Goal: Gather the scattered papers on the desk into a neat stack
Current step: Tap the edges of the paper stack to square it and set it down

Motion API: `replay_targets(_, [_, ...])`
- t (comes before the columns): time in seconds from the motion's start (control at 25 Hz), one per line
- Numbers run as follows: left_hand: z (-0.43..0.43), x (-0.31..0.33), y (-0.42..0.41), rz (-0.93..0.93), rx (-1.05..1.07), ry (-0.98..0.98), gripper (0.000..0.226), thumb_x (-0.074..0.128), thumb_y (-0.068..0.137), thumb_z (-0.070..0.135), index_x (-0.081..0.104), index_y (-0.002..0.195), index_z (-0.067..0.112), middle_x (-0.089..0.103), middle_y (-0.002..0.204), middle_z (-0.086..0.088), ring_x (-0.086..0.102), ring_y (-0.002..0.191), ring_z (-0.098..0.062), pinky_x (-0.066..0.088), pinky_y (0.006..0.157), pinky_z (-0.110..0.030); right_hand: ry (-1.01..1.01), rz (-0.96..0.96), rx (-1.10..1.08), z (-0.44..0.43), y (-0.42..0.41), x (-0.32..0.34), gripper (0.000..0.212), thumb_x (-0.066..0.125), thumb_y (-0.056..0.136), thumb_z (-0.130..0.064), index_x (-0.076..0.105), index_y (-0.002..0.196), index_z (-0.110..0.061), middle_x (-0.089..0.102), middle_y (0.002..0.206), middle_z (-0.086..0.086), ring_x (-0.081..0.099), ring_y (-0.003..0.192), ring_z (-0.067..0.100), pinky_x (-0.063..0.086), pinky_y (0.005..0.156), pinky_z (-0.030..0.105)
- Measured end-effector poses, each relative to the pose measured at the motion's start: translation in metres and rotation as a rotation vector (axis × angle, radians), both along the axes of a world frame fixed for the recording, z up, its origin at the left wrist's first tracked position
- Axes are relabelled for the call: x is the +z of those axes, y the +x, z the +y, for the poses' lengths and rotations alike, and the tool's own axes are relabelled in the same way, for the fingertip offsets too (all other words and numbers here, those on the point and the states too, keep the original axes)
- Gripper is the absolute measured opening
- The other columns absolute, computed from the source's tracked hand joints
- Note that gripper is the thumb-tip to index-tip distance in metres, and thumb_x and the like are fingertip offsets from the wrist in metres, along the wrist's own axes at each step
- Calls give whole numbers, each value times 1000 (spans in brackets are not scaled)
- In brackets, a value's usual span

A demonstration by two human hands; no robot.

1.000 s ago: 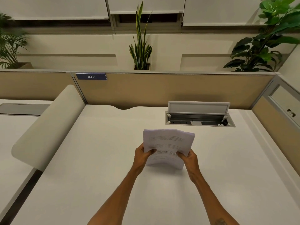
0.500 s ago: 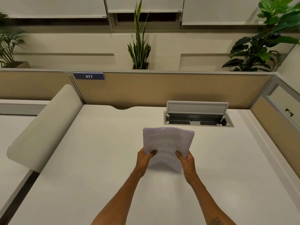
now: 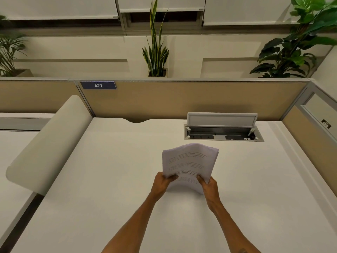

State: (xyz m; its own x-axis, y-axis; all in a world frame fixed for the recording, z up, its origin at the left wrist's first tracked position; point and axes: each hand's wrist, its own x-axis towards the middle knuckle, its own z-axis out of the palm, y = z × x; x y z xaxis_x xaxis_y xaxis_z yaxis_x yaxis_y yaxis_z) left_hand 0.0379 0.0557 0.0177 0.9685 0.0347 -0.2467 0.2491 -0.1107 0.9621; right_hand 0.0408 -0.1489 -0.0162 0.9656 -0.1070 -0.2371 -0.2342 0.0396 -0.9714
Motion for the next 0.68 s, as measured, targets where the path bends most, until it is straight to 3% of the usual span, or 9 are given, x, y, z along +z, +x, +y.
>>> replay_targets(0.12, [0, -4, 0, -40, 38, 43, 31, 68, 93, 4, 67, 124, -3, 72, 116, -23, 67, 108, -43, 56, 98, -54, -1, -15, -45, 3, 2, 2, 24, 62, 98, -16, 63, 122, -20, 72, 108, -1, 67, 104, 20, 60, 74, 16])
replay_targets(0.32, [5, -7, -5, -18, 37, -53, 39, 71, 89, -1, 66, 127, 4, 73, 119, -14, 68, 112, -34, 58, 100, -45, -20, 16, 32, 1, -1, -4, 34, 66, 95, -12, 60, 129, -18, 70, 117, 4, 65, 110, 22, 55, 96, 34])
replay_targets(0.68, [11, -3, -2, -23, 20, -65, 35, 67, 93, 1, 65, 128, 6, 72, 122, -12, 68, 113, -31, 58, 100, -40, -41, 13, 63, -2, 7, -2, 32, 64, 97, -13, 60, 129, -14, 70, 116, 5, 65, 111, 28, 55, 97, 37])
